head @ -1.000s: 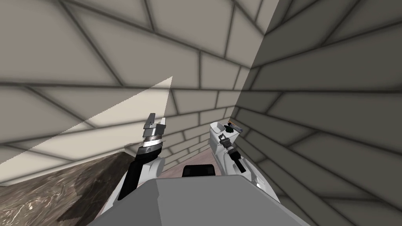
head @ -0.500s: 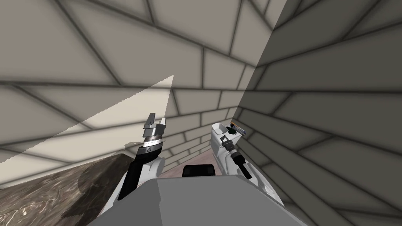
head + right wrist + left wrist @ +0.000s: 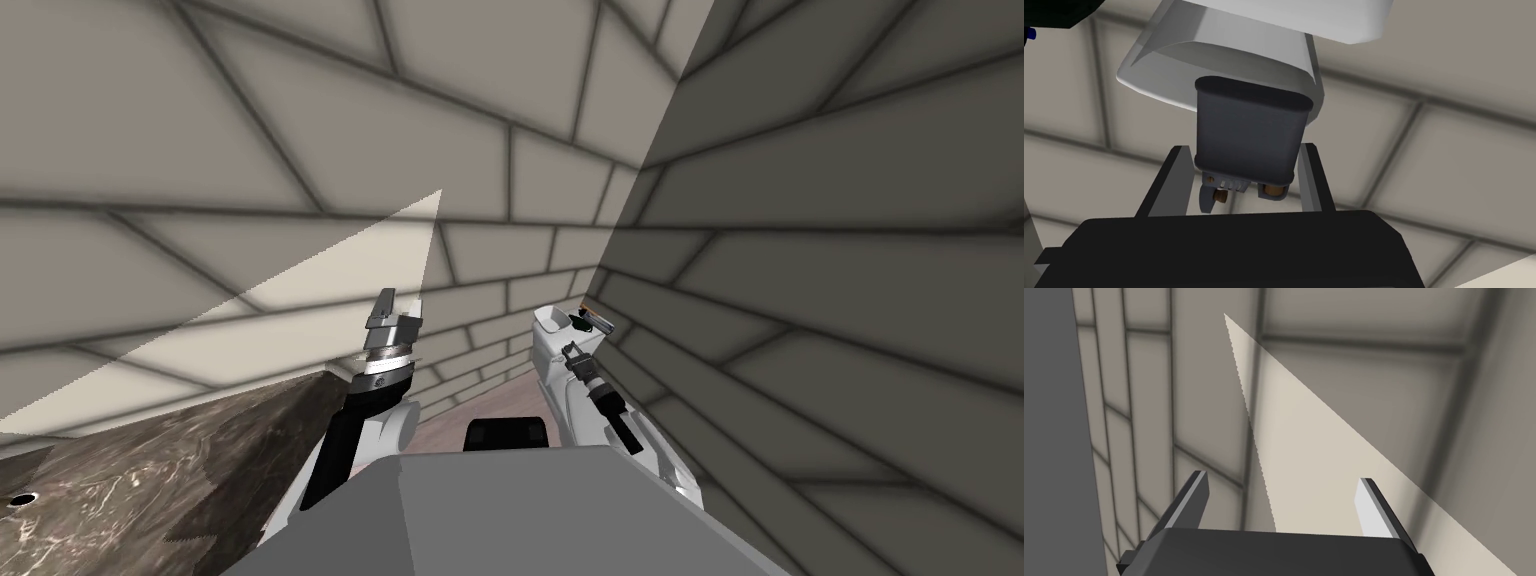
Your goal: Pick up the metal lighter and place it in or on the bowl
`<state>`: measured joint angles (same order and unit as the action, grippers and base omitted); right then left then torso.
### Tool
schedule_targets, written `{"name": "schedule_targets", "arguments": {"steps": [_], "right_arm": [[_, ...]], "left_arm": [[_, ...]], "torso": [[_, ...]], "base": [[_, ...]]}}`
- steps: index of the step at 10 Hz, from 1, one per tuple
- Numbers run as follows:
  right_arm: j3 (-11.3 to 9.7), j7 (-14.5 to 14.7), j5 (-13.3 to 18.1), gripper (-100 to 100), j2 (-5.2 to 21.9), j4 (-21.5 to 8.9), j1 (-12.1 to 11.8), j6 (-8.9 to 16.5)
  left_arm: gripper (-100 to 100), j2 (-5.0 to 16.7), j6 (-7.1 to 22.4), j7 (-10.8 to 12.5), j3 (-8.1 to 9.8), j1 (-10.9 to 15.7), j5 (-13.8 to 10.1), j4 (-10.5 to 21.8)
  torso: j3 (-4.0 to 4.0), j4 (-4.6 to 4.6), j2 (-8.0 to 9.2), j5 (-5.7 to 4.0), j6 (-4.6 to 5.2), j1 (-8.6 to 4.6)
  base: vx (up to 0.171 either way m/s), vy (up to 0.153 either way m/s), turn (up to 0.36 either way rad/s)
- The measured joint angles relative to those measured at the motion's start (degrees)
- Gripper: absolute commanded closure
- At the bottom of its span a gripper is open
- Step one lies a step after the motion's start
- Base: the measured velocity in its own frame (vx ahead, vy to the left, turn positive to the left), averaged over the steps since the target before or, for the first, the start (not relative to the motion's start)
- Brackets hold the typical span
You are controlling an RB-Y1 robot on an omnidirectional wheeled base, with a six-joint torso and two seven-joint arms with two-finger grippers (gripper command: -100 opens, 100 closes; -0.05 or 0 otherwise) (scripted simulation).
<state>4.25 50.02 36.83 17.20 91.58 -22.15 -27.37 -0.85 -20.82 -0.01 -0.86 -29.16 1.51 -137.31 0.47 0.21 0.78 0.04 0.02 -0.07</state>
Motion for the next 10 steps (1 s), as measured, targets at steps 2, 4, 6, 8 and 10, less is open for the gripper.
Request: {"name": "schedule_targets", "arguments": {"steps": [2,4,6,8,10], "right_arm": [[0.61,-1.12,1.08,100,0.68,1.06,0.87,-0.67],[0.9,-2.74,2.29,100,1.73,2.55,1.93,-0.44],[1.45,-4.39,3.51,100,3.05,3.5,3.3,-0.82],[1.59,-6.31,5.31,100,4.55,5.8,4.1,-0.2],[1.77,-8.36,5.81,100,6.97,7.15,4.42,1.59]], "left_arm": [[0,0.0,0.0,0.0,0.0,0.01,0.0,0.0],[0,0.0,0.0,0.0,0.0,0.0,0.0,0.0],[0,0.0,0.0,0.0,0.0,0.0,0.0,0.0],[0,0.0,0.0,0.0,0.0,0.0,0.0,0.0],[0,0.0,0.0,0.0,0.0,-0.02,0.0,0.0]], "torso": [[0.13,0.04,0.22,0.01,0.0,-0.11],[0.08,0.04,0.13,0.05,-0.03,-0.01],[0.09,0.05,0.13,0.05,-0.03,-0.07],[0.13,0.07,0.19,0.07,-0.01,-0.07],[-0.31,-0.07,-0.61,0.12,-0.04,0.24]], "base": [[-0.212,-0.069,0.026],[-0.192,-0.061,0.035],[-0.207,-0.088,0.023],[-0.158,-0.063,0.041],[0.08,0.019,0.04]]}}
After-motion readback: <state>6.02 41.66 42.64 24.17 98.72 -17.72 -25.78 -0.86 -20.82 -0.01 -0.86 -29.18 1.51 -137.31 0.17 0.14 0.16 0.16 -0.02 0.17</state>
